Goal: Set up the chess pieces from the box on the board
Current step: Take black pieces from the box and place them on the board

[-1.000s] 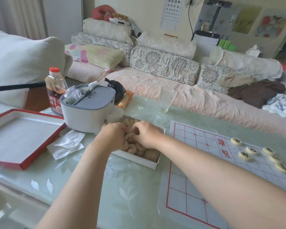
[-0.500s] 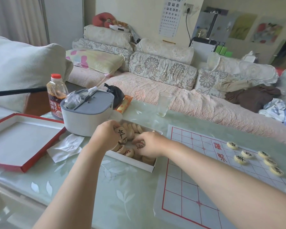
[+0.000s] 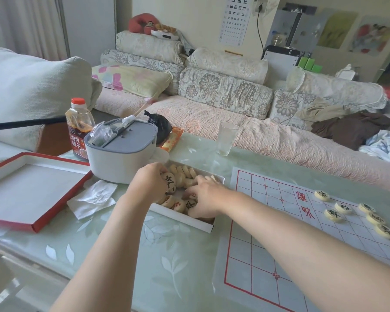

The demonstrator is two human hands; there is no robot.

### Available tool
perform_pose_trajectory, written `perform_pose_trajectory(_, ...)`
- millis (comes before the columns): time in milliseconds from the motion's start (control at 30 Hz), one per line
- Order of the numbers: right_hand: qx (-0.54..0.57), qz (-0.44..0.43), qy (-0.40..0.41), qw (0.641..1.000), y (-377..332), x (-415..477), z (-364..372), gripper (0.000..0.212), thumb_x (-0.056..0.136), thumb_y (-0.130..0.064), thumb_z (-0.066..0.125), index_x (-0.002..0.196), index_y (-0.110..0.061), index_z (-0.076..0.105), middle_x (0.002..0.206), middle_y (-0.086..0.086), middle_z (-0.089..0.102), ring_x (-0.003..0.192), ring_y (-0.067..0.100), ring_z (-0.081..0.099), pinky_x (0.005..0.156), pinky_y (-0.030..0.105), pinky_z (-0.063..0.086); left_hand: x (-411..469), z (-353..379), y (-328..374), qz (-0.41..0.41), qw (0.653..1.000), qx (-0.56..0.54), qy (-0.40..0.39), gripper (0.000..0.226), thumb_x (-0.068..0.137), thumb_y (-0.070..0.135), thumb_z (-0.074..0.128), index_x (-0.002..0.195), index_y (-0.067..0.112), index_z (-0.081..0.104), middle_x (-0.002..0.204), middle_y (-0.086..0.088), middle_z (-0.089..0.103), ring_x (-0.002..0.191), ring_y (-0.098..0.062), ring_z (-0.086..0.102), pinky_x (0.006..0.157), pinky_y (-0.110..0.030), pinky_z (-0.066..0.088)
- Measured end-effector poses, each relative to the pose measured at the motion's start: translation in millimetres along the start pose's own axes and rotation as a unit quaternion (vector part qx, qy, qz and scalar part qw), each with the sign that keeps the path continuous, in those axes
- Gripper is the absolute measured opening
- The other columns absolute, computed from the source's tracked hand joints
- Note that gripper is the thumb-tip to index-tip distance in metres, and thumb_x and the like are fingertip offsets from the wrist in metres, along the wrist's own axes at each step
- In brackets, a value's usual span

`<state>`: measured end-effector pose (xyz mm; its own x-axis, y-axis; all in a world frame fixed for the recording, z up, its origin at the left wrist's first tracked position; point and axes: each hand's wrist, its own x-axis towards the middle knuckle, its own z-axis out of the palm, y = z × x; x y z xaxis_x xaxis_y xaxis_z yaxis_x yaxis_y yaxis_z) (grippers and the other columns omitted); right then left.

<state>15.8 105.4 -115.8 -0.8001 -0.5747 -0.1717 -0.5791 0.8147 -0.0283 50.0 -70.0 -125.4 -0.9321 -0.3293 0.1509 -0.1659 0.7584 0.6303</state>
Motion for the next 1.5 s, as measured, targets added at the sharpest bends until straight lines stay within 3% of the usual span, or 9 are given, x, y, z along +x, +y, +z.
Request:
perform_pose_trajectory(200, 0.029, -0.011, 0.022, 0.999, 5, 7, 4, 0.049, 0.082, -0.055, 0.066, 0.126, -0.036, 0.058, 0.131, 0.001, 0.04, 0.128, 0.025, 0.036, 0.109, 0.045, 0.035, -5, 5, 5, 0.014, 1.0, 0.012, -0.004, 0.043, 0.088, 0.003, 0.048, 0.126, 0.02, 0.058, 0.124, -0.005, 0.058, 0.113, -0.024, 0.053, 0.08, -0.026, 0.042)
perform_pose_trajectory(433, 0.202, 0.013, 0.115, 0.973, 23, -12, -5, 0.048, 0.088, -0.041, 0.068, 0.132, -0.026, 0.057, 0.127, -0.001, 0.052, 0.12, 0.02, 0.052, 0.101, 0.034, 0.042, -15, 7, 17, 0.009, 0.998, -0.001, 0.064, 0.041, 0.088, 0.005, 0.045, 0.126, 0.016, 0.055, 0.123, -0.008, 0.056, 0.113, -0.027, 0.051, 0.089, -0.033, 0.045)
perform_pose_trajectory(567, 0.215, 0.044, 0.142, 0.965, 46, -46, -6, 0.05, 0.092, -0.042, 0.064, 0.137, -0.023, 0.055, 0.13, 0.001, 0.052, 0.121, 0.019, 0.051, 0.1, 0.029, 0.04, -33, 20, 47, 0.071, 0.997, -0.001, 0.031, 0.035, 0.09, 0.009, 0.045, 0.123, 0.02, 0.05, 0.115, -0.005, 0.059, 0.101, -0.025, 0.055, 0.077, -0.034, 0.047)
perform_pose_trajectory(700, 0.224, 0.079, 0.152, 0.959, 78, -96, 4, 0.038, 0.09, -0.056, 0.059, 0.117, -0.031, 0.064, 0.113, -0.002, 0.056, 0.107, 0.018, 0.058, 0.094, 0.034, 0.047, -53, 45, 91, 0.127, 0.991, -0.026, -0.017, 0.029, 0.09, 0.011, 0.046, 0.117, 0.021, 0.054, 0.114, -0.004, 0.061, 0.098, -0.023, 0.057, 0.078, -0.033, 0.048)
perform_pose_trajectory(767, 0.222, 0.112, 0.16, 0.955, 96, -121, 12, 0.045, 0.087, -0.062, 0.059, 0.12, -0.032, 0.062, 0.114, -0.007, 0.058, 0.107, 0.015, 0.057, 0.094, 0.034, 0.047, -64, 60, 113, 0.143, 0.988, -0.026, -0.049, 0.028, 0.09, 0.014, 0.047, 0.115, 0.023, 0.056, 0.112, -0.003, 0.062, 0.096, -0.022, 0.058, 0.075, -0.031, 0.046)
perform_pose_trajectory(867, 0.219, 0.156, 0.166, 0.949, 123, -159, 23, 0.052, 0.086, -0.058, 0.063, 0.131, -0.033, 0.054, 0.122, -0.014, 0.057, 0.111, 0.01, 0.055, 0.092, 0.031, 0.046, -83, 83, 142, 0.167, 0.981, -0.02, -0.1, 0.026, 0.093, 0.016, 0.046, 0.115, 0.025, 0.057, 0.111, -0.002, 0.061, 0.085, -0.02, 0.056, 0.068, -0.029, 0.047)
perform_pose_trajectory(1133, 0.205, 0.298, 0.17, 0.916, 205, -243, 53, 0.041, 0.087, -0.052, 0.064, 0.122, -0.032, 0.053, 0.123, -0.012, 0.056, 0.105, 0.012, 0.056, 0.079, 0.028, 0.041, -113, 140, 195, 0.201, 0.957, 0.006, -0.211, 0.036, 0.09, 0.005, 0.043, 0.116, 0.027, 0.056, 0.113, -0.002, 0.057, 0.068, -0.015, 0.052, 0.051, -0.026, 0.044)
perform_pose_trajectory(1300, 0.209, 0.372, 0.164, 0.889, 249, -253, 64, 0.028, 0.083, -0.049, 0.067, 0.105, -0.035, 0.055, 0.116, -0.012, 0.06, 0.103, 0.015, 0.057, 0.08, 0.03, 0.044, -123, 166, 212, 0.213, 0.949, 0.034, -0.229, 0.033, 0.092, 0.009, 0.044, 0.115, 0.029, 0.057, 0.112, 0.0, 0.058, 0.075, -0.018, 0.057, 0.059, -0.029, 0.05)
perform_pose_trajectory(1500, 0.197, 0.392, 0.195, 0.877, 268, -242, 75, 0.025, 0.086, -0.045, 0.063, 0.107, -0.031, 0.059, 0.118, -0.01, 0.062, 0.106, 0.017, 0.059, 0.077, 0.03, 0.043, -124, 181, 220, 0.219, 0.945, 0.048, -0.239, 0.032, 0.094, 0.011, 0.041, 0.116, 0.026, 0.058, 0.111, 0.0, 0.058, 0.075, -0.019, 0.059, 0.061, -0.03, 0.05)
